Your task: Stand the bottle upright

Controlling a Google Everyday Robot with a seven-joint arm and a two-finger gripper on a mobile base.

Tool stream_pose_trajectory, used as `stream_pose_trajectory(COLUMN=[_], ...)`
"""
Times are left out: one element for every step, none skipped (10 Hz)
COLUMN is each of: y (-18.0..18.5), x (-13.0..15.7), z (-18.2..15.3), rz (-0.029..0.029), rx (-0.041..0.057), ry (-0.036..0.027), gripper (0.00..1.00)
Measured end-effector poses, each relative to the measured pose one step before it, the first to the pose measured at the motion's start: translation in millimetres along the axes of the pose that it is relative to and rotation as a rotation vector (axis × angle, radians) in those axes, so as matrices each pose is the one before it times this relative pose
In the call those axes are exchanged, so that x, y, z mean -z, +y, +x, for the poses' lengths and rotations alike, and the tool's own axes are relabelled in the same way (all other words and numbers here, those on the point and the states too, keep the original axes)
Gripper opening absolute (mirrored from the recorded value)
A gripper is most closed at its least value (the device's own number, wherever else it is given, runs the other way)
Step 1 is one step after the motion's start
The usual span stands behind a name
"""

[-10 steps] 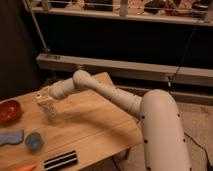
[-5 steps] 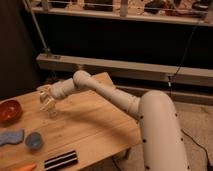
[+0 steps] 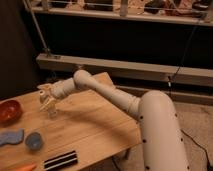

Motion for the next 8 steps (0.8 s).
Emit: stream_pose_trajectory(y=[0.54, -0.74, -1.32, -3.78, -4.31, -5.38, -3.83, -1.80], x=[2.43, 8.35, 9.75, 13.77, 12.70, 15.80, 10.66, 4.56], z=[0.18, 0.24, 3.38, 4.55, 6.29, 11.48, 8.18, 3.54], rz=[-0.00809, -0.01561, -0.00986, -0.00009, 0.00541, 0.00810, 0.00683, 0.00303], rx=[0.00227, 0.00499, 0.00065, -0.00188, -0.00511, -0.01064, -0.00680, -0.00337], ry=[0.01678, 0.05018, 0.05312, 0.06130, 0.05335, 0.06889, 0.04519, 0.02023], gripper=[0.80, 0.80, 0.80, 0.80, 0.80, 0.80, 0.80, 0.80])
